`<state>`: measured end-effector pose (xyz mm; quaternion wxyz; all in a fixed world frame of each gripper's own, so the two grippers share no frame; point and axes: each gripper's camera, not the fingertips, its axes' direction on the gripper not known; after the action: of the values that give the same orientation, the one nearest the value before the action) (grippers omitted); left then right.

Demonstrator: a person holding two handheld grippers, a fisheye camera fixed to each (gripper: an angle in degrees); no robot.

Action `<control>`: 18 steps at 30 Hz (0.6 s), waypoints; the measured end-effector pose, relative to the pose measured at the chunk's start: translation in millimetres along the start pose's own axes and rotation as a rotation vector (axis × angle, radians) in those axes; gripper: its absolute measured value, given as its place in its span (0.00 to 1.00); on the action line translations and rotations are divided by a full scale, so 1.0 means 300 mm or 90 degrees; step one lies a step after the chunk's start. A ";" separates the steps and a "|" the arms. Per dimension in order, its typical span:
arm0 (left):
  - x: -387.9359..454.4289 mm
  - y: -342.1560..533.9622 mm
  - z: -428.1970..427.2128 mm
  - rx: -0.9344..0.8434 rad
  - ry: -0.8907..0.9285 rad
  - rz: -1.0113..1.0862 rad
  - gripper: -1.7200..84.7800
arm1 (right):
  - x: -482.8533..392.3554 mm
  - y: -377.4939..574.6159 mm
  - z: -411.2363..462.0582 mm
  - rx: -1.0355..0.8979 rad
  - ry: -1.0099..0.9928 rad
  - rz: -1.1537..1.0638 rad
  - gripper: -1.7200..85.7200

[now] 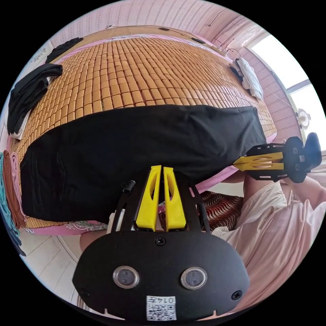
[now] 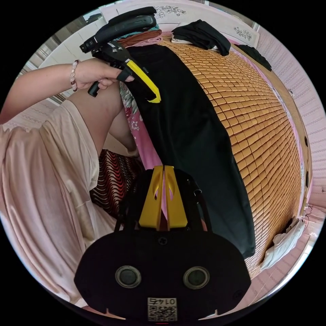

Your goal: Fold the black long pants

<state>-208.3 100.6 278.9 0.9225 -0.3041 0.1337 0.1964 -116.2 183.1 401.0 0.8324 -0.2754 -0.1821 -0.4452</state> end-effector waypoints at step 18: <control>0.187 -0.052 -0.050 0.069 -0.016 0.153 0.01 | 0.587 0.116 0.010 0.053 0.012 0.370 0.05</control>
<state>-153.5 95.6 254.5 0.9091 -0.2331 0.1679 0.3016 7.6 87.7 489.5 0.9373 -0.2772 -0.1063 -0.1827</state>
